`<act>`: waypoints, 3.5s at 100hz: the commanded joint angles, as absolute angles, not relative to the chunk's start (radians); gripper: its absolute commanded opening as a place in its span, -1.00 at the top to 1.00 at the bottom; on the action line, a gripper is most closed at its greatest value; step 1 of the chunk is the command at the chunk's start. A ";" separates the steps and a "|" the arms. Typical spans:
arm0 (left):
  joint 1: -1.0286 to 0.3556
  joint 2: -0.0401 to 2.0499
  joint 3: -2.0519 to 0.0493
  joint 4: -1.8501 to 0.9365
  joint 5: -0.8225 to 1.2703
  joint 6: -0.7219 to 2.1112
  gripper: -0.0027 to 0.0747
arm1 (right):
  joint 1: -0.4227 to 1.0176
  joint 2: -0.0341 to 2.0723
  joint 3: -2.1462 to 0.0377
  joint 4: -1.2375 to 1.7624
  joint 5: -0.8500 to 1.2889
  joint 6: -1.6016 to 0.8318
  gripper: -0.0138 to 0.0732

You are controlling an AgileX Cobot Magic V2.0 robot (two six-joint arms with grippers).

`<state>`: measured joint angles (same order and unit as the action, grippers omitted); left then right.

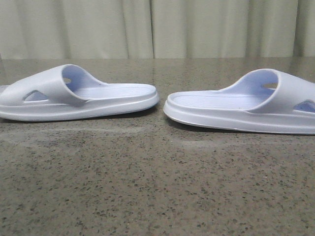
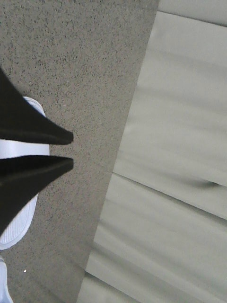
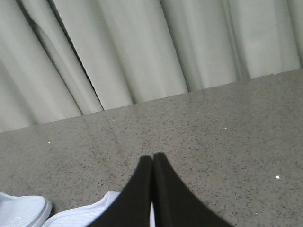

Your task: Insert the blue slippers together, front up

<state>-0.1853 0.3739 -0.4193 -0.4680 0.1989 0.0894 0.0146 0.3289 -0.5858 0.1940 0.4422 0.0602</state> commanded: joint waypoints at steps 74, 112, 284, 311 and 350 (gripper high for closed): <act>-0.183 0.724 -0.776 -0.351 0.434 0.080 0.89 | 0.009 0.715 -0.860 0.259 0.591 0.053 0.59; -0.183 0.724 -0.776 -0.360 0.422 0.080 0.06 | 0.009 0.715 -0.860 0.283 0.589 0.053 -0.28; -0.055 1.142 -0.774 -0.665 0.493 -0.299 0.19 | 0.009 0.715 -0.860 0.306 0.507 0.053 -0.28; -0.055 1.221 -0.774 -0.669 0.490 -0.299 0.19 | 0.009 0.715 -0.860 0.306 0.505 0.053 -0.28; -0.055 1.281 -0.774 -0.716 0.472 -0.294 0.19 | 0.009 0.715 -0.860 0.306 0.502 0.053 -0.28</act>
